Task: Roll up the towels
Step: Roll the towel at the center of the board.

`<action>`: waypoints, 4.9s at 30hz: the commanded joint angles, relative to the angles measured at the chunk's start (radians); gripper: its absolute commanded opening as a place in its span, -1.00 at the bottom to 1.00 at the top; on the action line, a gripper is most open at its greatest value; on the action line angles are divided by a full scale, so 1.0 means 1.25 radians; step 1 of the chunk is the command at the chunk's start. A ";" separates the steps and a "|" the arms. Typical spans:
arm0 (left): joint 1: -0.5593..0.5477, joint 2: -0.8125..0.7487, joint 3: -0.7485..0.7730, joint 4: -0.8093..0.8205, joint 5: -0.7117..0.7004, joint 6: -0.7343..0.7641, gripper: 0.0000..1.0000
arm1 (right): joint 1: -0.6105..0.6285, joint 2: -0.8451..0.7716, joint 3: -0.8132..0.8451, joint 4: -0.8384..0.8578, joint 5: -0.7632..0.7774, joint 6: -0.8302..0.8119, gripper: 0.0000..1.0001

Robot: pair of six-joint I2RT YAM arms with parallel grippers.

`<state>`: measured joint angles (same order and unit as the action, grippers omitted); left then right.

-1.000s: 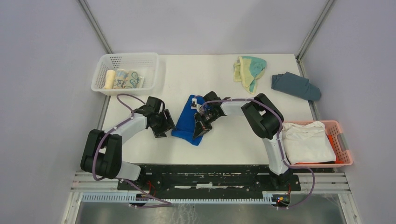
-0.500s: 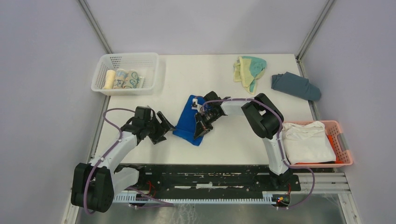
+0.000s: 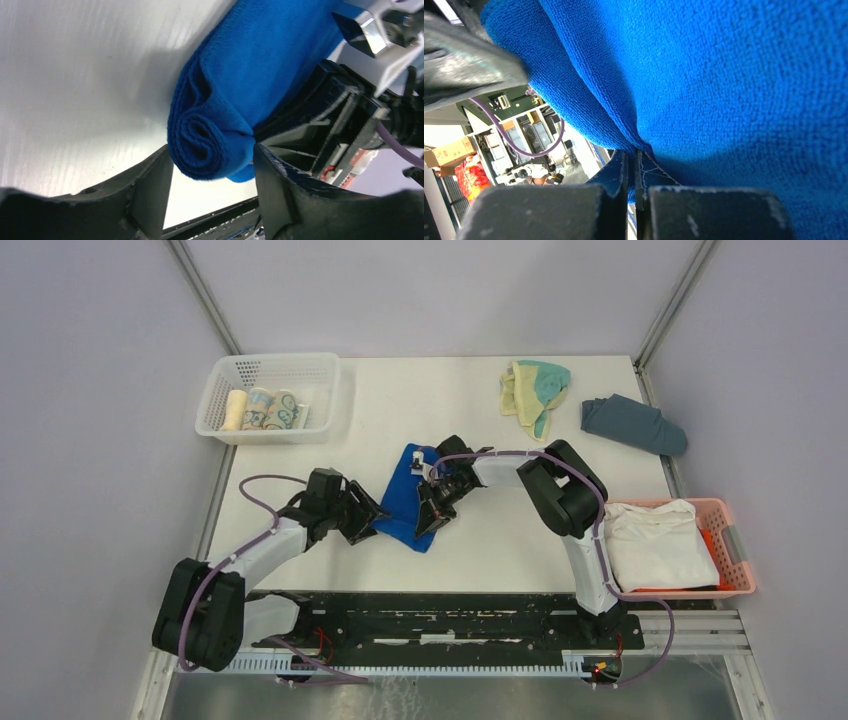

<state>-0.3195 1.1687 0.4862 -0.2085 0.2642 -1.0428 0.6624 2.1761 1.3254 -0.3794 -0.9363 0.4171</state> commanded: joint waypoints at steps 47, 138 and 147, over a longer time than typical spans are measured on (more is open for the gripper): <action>-0.005 0.189 0.082 -0.060 -0.040 0.120 -0.27 | 0.392 -0.271 -0.059 -0.045 0.908 -0.296 0.24; 0.050 0.245 0.082 -0.029 -0.052 0.177 -0.04 | 0.216 -0.357 -0.116 0.018 0.713 -0.230 0.15; 0.050 0.254 0.090 -0.039 -0.046 0.182 -0.03 | 0.361 -0.316 -0.077 0.036 0.916 -0.357 0.16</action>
<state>-0.2554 1.4460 0.6067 -0.1871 0.2737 -0.8921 1.0687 1.7504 1.1763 -0.3378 0.0277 0.0734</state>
